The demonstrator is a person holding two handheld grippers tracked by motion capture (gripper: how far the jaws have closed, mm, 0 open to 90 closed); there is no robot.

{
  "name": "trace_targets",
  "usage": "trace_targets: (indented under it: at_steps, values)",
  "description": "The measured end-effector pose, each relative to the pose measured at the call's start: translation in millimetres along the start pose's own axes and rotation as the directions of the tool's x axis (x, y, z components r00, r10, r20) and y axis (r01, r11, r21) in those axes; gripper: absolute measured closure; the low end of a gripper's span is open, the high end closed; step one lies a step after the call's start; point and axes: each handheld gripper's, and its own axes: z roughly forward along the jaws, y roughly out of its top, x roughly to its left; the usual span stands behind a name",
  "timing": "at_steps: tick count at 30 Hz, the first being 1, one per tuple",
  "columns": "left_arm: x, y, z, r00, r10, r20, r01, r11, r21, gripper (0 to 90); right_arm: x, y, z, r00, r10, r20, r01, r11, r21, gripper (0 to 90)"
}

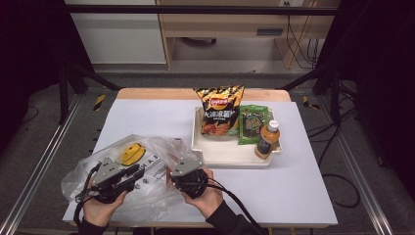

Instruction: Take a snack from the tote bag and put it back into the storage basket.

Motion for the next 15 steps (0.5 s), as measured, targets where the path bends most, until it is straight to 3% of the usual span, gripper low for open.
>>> trace_targets:
  at_steps: [3, 7, 9, 15]
  values:
    - [-3.6, -3.2, 7.1, 0.9997, -0.005, 0.022, 0.004, 0.9997, 0.022, 73.2, -4.1, -9.4, 1.2, 0.9998, 0.0, 0.017, 0.0, 0.999, 0.04, 90.0]
    - [-7.7, -4.3, 11.8, 0.9994, 0.008, 0.033, -0.01, 0.9992, 0.039, 74.4, -12.1, -22.4, -3.0, 0.999, 0.038, 0.023, -0.039, 0.999, 0.036, 90.0]
    - [-9.4, -5.0, 13.1, 0.9992, 0.009, 0.038, -0.011, 0.9988, 0.047, 74.5, -15.1, -26.5, -5.2, 0.9981, 0.041, 0.046, -0.043, 0.998, 0.054, 90.0]
    - [-17.2, -9.8, 19.3, 0.9983, 0.014, 0.057, -0.019, 0.9972, 0.073, 74.5, -20.3, -40.6, -1.8, 0.997, 0.062, 0.046, -0.066, 0.994, 0.084, 90.0]
